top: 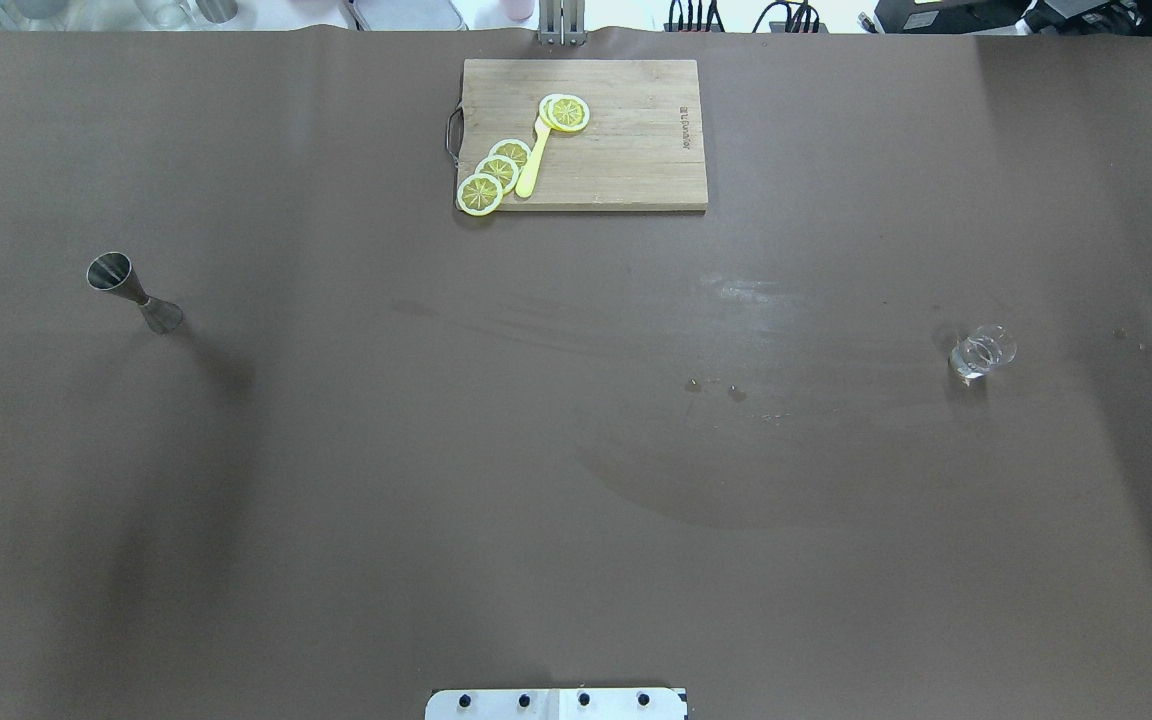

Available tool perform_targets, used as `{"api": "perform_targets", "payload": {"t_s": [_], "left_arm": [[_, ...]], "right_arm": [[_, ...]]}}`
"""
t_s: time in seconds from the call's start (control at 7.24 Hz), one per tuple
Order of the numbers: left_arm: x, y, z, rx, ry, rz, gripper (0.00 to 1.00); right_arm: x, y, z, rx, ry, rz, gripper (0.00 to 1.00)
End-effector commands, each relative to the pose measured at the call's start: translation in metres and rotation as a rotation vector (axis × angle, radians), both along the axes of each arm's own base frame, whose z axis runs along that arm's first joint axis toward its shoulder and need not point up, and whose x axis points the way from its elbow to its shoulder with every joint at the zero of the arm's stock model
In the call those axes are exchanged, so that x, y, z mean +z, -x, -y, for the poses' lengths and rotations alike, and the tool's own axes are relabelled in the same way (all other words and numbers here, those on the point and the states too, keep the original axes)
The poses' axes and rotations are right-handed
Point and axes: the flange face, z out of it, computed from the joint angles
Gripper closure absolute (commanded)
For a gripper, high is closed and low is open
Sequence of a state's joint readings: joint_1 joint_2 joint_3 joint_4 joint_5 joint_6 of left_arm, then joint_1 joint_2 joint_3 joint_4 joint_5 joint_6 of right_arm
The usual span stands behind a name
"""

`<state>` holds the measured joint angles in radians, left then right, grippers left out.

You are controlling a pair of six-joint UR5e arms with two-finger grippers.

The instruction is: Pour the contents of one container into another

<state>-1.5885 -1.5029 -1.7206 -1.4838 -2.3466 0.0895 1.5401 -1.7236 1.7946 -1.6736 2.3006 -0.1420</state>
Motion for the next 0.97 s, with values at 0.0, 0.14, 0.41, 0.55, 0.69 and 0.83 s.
{"api": "perform_targets", "payload": {"t_s": [0.0, 0.14, 0.41, 0.55, 0.69, 0.83], "left_arm": [[0.000, 0.000, 0.000, -0.001, 0.003, 0.000, 0.02], [-0.007, 0.000, 0.006, -0.001, -0.014, -0.002, 0.02], [-0.025, 0.001, 0.014, -0.003, -0.053, 0.001, 0.02], [-0.038, 0.001, 0.019, -0.003, -0.080, 0.001, 0.02], [-0.052, 0.001, 0.023, -0.001, -0.110, 0.002, 0.02], [-0.073, 0.001, 0.027, -0.001, -0.153, 0.002, 0.02]], "right_arm": [[-0.004, 0.000, 0.001, 0.001, -0.007, 0.004, 0.00], [-0.001, 0.000, 0.000, 0.001, 0.000, 0.007, 0.00], [0.002, 0.001, -0.002, 0.001, 0.009, 0.008, 0.00], [0.001, 0.001, -0.001, 0.001, 0.006, 0.008, 0.00], [0.004, 0.000, -0.004, 0.001, 0.016, 0.006, 0.00], [-0.001, 0.001, -0.002, 0.001, 0.003, 0.011, 0.00]]}}
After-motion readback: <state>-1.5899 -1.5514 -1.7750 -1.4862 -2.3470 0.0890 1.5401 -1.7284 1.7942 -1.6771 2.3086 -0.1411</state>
